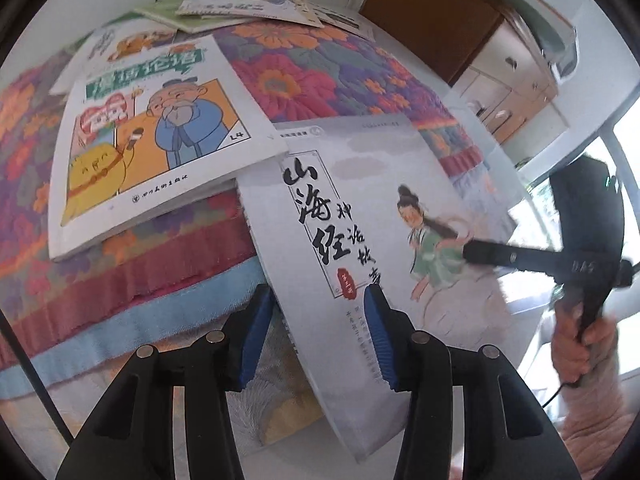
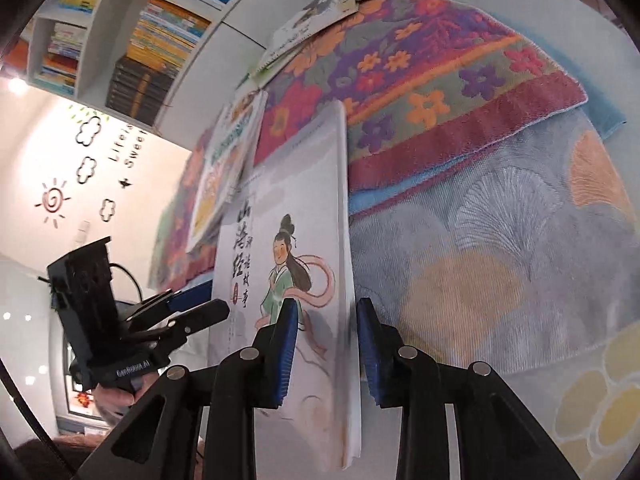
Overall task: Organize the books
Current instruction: 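Grip the white book edge with the left gripper while the right gripper holds it, then carry the upright white book to the quilt edge beside the green book with the left gripper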
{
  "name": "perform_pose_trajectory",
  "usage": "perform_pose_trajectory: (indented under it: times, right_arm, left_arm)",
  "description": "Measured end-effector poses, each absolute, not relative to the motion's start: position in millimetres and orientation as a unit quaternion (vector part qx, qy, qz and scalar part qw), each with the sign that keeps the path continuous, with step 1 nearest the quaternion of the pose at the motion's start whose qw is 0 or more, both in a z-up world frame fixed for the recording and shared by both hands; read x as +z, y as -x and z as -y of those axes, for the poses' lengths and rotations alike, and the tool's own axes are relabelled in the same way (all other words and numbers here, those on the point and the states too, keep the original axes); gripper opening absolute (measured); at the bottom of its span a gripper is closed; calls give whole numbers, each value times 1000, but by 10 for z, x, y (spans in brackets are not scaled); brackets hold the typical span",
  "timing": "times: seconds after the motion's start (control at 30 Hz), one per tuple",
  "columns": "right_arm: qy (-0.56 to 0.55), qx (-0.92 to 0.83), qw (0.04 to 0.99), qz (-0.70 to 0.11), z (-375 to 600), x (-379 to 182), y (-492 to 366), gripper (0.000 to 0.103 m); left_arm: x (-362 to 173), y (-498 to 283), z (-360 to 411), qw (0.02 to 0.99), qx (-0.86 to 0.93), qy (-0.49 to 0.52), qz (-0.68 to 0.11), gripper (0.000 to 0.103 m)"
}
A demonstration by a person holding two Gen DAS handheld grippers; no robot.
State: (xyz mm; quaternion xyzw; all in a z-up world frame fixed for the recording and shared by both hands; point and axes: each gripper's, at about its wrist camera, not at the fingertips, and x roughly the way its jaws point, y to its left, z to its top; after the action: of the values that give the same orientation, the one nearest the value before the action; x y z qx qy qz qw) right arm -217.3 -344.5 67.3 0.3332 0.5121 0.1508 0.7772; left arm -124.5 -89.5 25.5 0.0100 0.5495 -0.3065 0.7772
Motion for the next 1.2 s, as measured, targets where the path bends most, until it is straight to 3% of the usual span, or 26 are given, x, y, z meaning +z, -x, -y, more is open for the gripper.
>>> perform_pose_trajectory:
  times: [0.17,0.37,0.57,0.77,0.83,1.2]
  right_arm:
    - [-335,154,794,-483,3469,963,2409,12]
    - [-301,141,812,-480,3410,1236,2546,12]
    - [-343,126,777,-512,3537,765,2476,12]
    - [-424,175,733,-502,3720,406,2300,15]
    - [-448,189,725,-489,3756,334,2241,12]
    - [-331,156,799,-478,3496,1134,2204,11]
  left_arm:
    - [443,1278,944,780,-330,-1,-532,40]
    - [477,1311,1152,773,-356,-10,-525,40]
    - [250,1130,968,764,-332,12,-553,40]
    - [207,1042,978,774,-321,-15,-545,22]
    - [198,998,965,774,-319,-10,-547,19]
    - [456,995,1033,768,-360,15,-530,19]
